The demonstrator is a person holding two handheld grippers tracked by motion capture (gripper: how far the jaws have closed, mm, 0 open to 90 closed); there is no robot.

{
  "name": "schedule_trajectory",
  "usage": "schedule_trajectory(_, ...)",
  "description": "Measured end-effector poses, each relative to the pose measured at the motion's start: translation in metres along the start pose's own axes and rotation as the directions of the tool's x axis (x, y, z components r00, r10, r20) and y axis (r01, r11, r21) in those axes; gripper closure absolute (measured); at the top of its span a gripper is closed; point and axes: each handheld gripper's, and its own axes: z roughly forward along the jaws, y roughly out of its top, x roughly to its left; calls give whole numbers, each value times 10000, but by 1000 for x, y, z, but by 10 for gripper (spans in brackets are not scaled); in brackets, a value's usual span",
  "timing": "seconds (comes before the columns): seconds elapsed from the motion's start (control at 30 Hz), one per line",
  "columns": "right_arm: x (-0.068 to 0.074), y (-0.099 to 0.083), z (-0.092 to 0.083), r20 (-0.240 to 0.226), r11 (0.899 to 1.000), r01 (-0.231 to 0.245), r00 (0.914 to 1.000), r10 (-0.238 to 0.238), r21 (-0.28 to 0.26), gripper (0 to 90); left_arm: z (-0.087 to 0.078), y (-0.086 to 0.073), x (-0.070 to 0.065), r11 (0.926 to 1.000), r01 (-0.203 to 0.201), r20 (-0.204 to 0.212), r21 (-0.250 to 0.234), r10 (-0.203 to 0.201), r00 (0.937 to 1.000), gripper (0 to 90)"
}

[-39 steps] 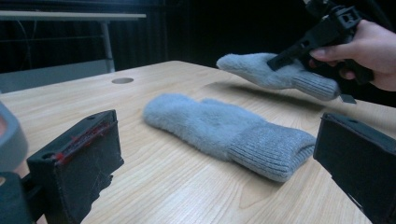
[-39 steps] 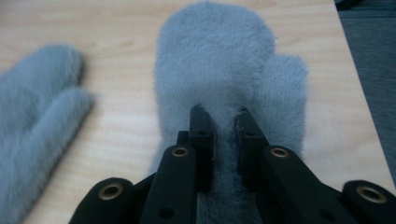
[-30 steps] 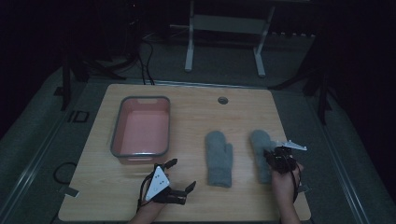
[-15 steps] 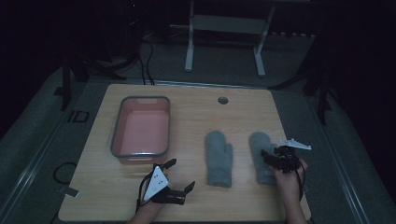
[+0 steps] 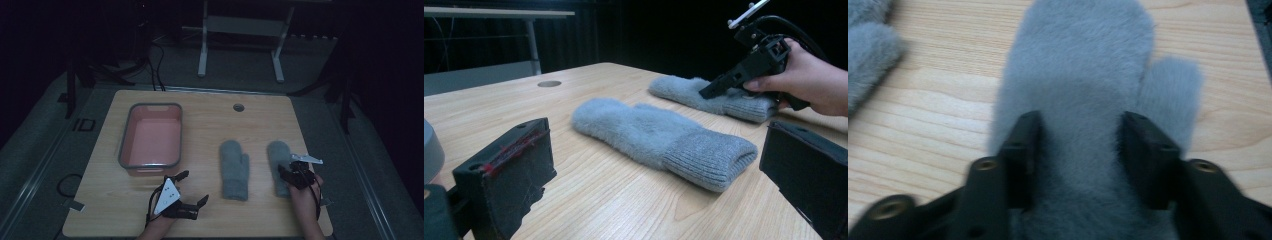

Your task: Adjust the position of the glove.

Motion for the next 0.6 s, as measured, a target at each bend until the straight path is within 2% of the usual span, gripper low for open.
schedule_trajectory(0.1,4,-1,0,-16,10000,-52,10000,52,18,730,0,0,-1,10000,-24,10,12,24,10000,11)
schedule_trajectory(0.2,7,-1,-3,75,9991,-418,9991,418,5,804,0,0,-2,10000,-37,12,4,37,10000,11)
schedule_trajectory(0.27,7,0,-7,-172,9960,-891,9959,890,-100,811,-1,0,-2,10000,-38,-11,24,38,10000,11)
schedule_trajectory(0.4,16,8,-20,-235,9934,-1114,9936,1107,-275,812,1,0,-1,10000,-11,-7,33,11,10000,11)
schedule_trajectory(0.47,23,13,-28,-215,9916,-1224,9924,1215,-428,812,1,0,-1,10000,-3,-2,33,3,10000,11)
schedule_trajectory(0.53,32,19,-35,-381,9887,-1415,9894,1398,-484,813,1,0,-1,10000,24,21,44,-24,10000,11)
schedule_trajectory(0.6,40,24,-38,-446,9880,-1492,9881,1474,-405,812,1,0,-1,10000,19,46,47,-20,10000,11)
